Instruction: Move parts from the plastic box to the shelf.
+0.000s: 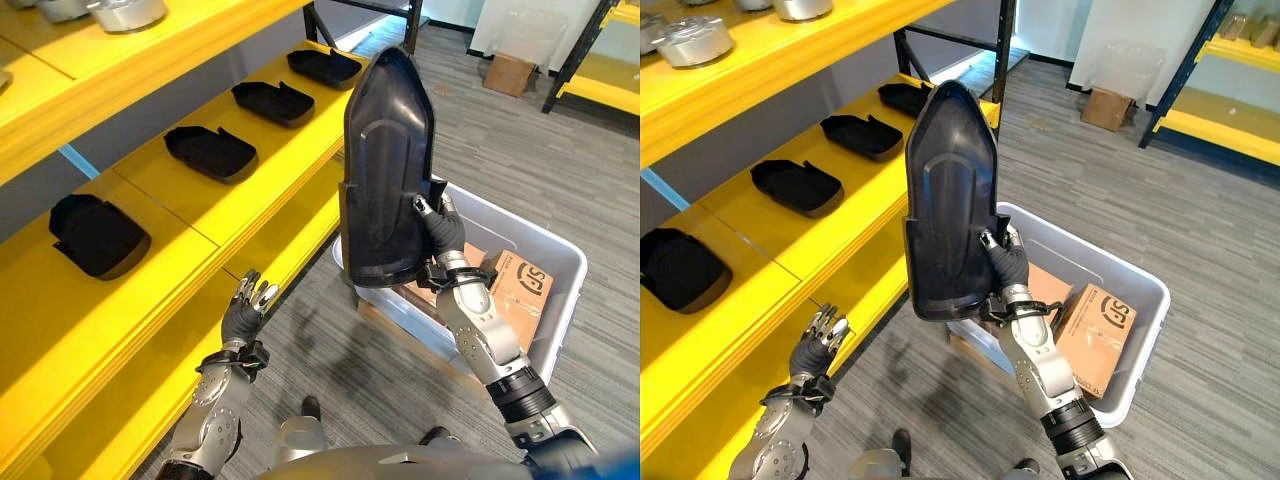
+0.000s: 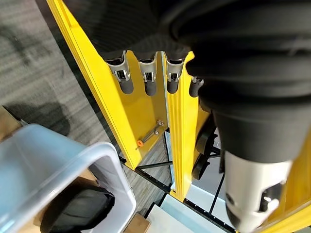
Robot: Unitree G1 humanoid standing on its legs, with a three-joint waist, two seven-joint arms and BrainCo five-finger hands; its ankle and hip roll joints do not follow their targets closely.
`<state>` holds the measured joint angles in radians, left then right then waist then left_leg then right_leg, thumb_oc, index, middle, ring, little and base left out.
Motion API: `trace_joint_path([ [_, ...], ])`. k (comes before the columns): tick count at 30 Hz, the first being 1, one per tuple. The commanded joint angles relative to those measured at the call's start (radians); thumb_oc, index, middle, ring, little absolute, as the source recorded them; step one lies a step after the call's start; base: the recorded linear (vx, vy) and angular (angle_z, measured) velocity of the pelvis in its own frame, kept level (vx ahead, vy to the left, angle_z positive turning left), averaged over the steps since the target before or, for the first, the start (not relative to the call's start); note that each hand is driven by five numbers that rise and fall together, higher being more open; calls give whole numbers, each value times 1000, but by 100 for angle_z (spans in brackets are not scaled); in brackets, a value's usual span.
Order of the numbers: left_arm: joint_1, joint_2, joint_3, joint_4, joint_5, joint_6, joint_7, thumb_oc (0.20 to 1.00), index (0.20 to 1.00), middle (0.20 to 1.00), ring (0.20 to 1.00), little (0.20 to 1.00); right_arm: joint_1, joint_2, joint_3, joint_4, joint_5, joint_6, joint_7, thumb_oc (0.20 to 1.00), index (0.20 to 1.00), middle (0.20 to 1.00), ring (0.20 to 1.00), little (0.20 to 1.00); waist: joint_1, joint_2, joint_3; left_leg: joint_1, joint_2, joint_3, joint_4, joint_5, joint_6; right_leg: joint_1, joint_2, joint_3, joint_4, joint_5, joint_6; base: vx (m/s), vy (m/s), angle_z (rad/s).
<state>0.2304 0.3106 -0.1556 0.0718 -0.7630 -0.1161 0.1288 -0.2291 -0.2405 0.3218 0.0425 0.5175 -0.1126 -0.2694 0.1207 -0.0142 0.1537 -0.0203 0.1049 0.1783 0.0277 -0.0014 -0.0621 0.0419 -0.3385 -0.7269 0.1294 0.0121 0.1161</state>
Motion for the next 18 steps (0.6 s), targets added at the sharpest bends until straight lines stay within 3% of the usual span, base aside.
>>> trace_joint_path([
  [1, -20, 37, 33, -92, 26, -35, -15, 1000, 1000, 1000, 1000, 1000, -89, 18, -31, -64, -16, -52, 18, 200, 200, 200, 200, 200, 38, -25, 28, -29, -13, -17, 66, -105, 35, 12, -70, 12, -75, 117, 95, -22, 219, 38],
  [7, -25, 43, 34, -91, 30, -37, -10, 1000, 1000, 1000, 1000, 1000, -93, 39, -42, -70, -17, -52, 18, 200, 200, 200, 200, 200, 58, -21, 60, -94, -80, -60, 164, -159, 76, 17, -115, 50, -51, 151, 110, 19, 272, 44],
  [9, -16, 58, 43, -89, 49, -37, -12, 1000, 1000, 1000, 1000, 1000, -70, 48, -41, -66, -9, -54, 29, 200, 200, 200, 200, 200, 49, -5, 42, -63, -112, -88, 96, -142, 99, -11, -98, 167, 1, 133, 94, 163, 328, 54],
  [11, -36, 76, 34, -77, 63, -40, -12, 1000, 1000, 1000, 1000, 1000, -45, 38, -57, -82, -5, -59, 39, 200, 200, 200, 200, 200, -4, 1, 34, -60, -140, -158, 40, -88, 115, -95, 18, 411, 9, 89, 45, 105, 198, 80],
  [12, -41, 78, 29, -74, 66, -40, -14, 1000, 1000, 1000, 1000, 1000, -34, 34, -57, -89, 5, -58, 41, 200, 200, 200, 200, 200, -18, 5, 38, -49, -144, -176, 33, -83, 117, -111, 61, 467, 29, 58, 37, 87, 196, 126],
  [13, -57, 77, 16, -64, 78, -34, -17, 1000, 1000, 1000, 1000, 1000, -14, 23, -68, -105, 17, -70, 51, 200, 200, 200, 200, 200, -54, 7, 42, -39, -150, -207, 11, -63, 121, -138, 168, 547, 57, -21, 6, 125, 158, 126],
  [14, -55, 74, 12, -67, 79, -33, -22, 1000, 1000, 1000, 1000, 1000, 5, 17, -71, -109, 24, -62, 54, 200, 200, 200, 200, 200, -68, 7, 43, -29, -156, -228, -8, -52, 121, -154, 204, 570, 67, -49, 1, 121, 131, 147],
  [15, -61, 71, 4, -65, 88, -28, -25, 1000, 1000, 1000, 1000, 1000, 20, 15, -76, -116, 31, -71, 60, 200, 200, 200, 200, 200, -83, -1, 41, -20, -165, -251, -27, -36, 122, -164, 272, 597, 75, -73, -16, 102, 88, 109],
  [18, -57, 67, -4, -74, 97, -20, -35, 1000, 1000, 1000, 1000, 1000, 34, 4, -85, -120, 47, -78, 65, 200, 200, 200, 200, 200, -109, -28, 31, -7, -200, -302, -59, -12, 123, -201, 403, 654, 35, -76, -29, 90, 37, 83],
])
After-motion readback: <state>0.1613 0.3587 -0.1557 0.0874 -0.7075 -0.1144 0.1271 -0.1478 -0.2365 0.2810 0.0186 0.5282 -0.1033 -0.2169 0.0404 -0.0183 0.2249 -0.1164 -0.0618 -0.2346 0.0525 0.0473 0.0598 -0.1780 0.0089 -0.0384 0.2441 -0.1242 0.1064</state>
